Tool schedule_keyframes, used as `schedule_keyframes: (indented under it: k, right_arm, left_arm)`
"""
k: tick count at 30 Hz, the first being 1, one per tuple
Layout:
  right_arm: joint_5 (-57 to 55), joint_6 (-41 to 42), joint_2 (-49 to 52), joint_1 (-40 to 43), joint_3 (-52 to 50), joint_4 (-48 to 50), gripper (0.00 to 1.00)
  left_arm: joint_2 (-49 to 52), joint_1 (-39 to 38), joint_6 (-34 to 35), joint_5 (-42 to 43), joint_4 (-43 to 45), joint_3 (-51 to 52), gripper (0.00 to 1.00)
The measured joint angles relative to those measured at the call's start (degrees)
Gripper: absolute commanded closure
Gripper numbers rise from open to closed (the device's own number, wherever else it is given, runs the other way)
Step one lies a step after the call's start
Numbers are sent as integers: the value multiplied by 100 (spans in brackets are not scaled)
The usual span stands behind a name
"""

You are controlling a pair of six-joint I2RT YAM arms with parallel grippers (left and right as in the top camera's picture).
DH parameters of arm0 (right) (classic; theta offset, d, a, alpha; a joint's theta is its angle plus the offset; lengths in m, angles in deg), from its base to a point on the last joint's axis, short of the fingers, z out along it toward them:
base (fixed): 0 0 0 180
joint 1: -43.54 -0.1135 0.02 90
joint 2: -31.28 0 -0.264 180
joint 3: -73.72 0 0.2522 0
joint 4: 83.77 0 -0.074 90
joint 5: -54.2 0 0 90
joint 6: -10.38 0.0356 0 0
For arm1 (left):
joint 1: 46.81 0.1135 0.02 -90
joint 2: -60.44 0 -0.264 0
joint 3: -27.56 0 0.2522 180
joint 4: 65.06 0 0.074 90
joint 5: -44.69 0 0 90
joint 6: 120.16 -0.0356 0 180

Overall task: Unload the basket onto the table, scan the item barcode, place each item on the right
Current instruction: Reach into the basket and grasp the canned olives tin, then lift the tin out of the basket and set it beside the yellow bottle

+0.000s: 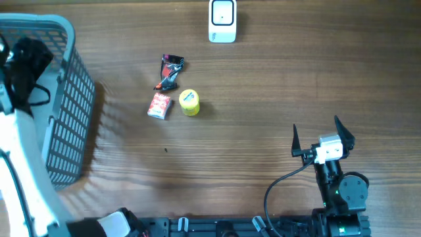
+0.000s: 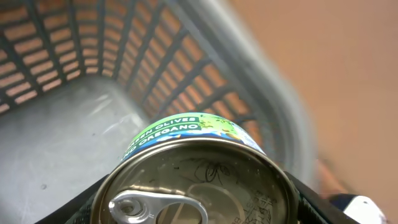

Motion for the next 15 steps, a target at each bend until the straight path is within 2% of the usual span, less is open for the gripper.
schedule_keyframes:
  k: [6, 10, 15]
  right_arm:
    - [0, 0, 0, 0, 0, 0, 0]
    - [0, 0, 0, 0, 0, 0, 0]
    - [0, 0, 0, 0, 0, 0, 0]
  left_arm:
    - [-826, -4, 190, 531, 11, -2, 34]
    - [-986, -70, 409, 1132, 96, -2, 33]
    - [-981, -702, 599, 1484, 208, -2, 34]
